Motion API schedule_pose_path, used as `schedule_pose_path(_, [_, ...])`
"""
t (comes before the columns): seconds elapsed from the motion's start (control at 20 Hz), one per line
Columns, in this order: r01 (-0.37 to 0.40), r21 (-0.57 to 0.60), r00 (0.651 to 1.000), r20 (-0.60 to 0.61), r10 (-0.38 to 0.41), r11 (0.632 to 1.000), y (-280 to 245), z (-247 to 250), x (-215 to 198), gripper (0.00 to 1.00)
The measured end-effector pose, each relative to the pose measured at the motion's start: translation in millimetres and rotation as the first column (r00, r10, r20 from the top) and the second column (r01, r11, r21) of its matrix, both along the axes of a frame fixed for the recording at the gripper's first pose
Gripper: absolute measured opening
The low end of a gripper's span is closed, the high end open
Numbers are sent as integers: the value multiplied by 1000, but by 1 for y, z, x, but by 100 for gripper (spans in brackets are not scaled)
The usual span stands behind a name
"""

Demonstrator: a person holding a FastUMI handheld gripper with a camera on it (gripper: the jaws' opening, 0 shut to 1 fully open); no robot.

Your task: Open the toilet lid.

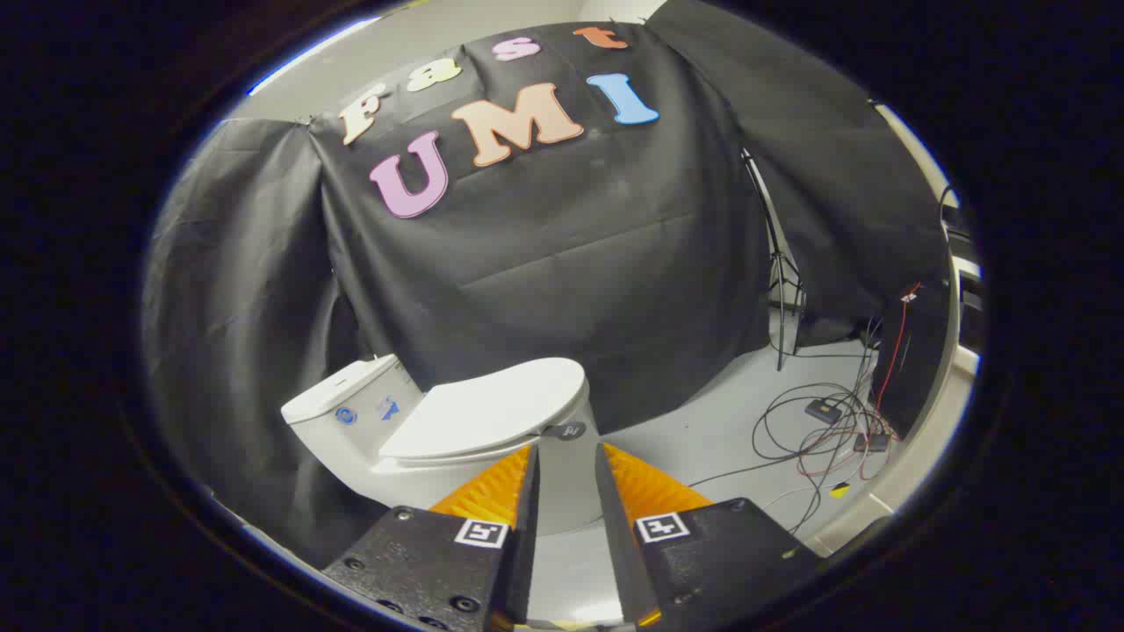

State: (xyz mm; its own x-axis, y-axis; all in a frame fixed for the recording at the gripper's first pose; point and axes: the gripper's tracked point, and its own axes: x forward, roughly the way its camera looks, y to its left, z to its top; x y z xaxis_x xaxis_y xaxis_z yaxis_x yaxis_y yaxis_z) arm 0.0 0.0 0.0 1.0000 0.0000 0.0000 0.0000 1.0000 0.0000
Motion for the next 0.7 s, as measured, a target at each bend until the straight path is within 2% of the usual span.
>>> schedule_pose_path(0.7, [-3,15,999,-31,4,1000,-3,-5,5,39])
